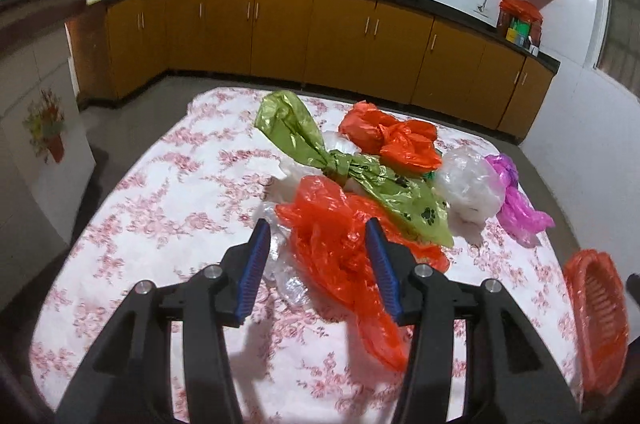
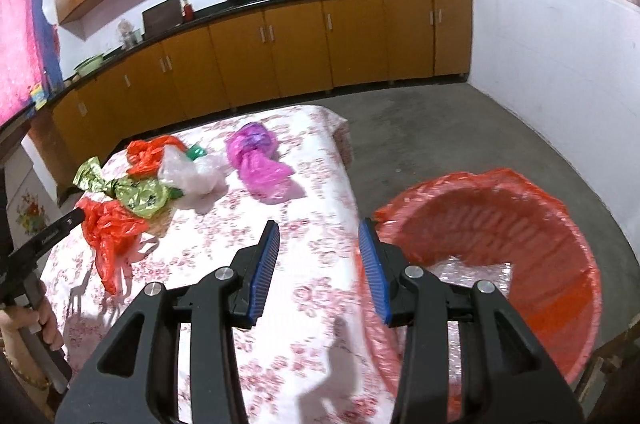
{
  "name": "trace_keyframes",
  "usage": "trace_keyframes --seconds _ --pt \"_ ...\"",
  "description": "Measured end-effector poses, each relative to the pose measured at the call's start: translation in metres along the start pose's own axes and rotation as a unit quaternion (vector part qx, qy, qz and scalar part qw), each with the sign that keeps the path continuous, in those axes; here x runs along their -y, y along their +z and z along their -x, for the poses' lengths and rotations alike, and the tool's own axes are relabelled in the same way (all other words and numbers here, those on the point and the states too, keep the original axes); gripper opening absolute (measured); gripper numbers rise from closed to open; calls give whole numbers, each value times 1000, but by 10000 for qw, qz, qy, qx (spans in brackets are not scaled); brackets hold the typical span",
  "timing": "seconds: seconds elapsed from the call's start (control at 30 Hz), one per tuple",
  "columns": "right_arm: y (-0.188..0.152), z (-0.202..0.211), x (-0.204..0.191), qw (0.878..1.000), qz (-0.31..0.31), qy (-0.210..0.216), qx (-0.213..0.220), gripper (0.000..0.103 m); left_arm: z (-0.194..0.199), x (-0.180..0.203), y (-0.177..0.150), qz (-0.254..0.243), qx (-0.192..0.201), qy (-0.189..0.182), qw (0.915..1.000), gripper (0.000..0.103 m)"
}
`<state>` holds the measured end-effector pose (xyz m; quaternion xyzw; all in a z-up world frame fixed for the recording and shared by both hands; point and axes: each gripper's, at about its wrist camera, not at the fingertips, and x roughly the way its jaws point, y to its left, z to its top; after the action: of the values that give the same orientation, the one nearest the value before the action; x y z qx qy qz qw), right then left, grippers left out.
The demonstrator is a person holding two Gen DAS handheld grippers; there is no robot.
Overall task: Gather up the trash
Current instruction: 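Grasp the red bag with the left tool while the right tool grasps the pink bag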
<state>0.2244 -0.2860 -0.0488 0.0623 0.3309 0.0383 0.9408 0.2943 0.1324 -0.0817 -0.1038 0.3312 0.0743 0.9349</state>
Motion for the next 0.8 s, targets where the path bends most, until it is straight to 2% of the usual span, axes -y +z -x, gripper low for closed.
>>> trace_keyframes --seconds 0.17,0.27,0.4,0.53,0.67,0.8 --pt "-1 -12 -13 9999 129 56 -89 43 -9 8 2 -161 -13 -52 9999 50" --pt "-1 -19 -19 9997 160 104 -139 43 -19 11 -1 -251 -148 -44 9996 49" --pt "-2 -25 -27 9995 241 138 -178 43 -28 9 -6 -261 -286 -109 9992 34" --pt "-2 -30 -35 9991 320 157 -210 43 -25 7 -7 -302 -176 -156 9993 17" --pt "-1 -35 -39 9990 343 198 -220 43 -15 5 -6 -331 12 -184 9993 11" --pt "4 -41 -49 9986 381 293 -205 43 1 3 -1 -373 233 -171 9989 10"
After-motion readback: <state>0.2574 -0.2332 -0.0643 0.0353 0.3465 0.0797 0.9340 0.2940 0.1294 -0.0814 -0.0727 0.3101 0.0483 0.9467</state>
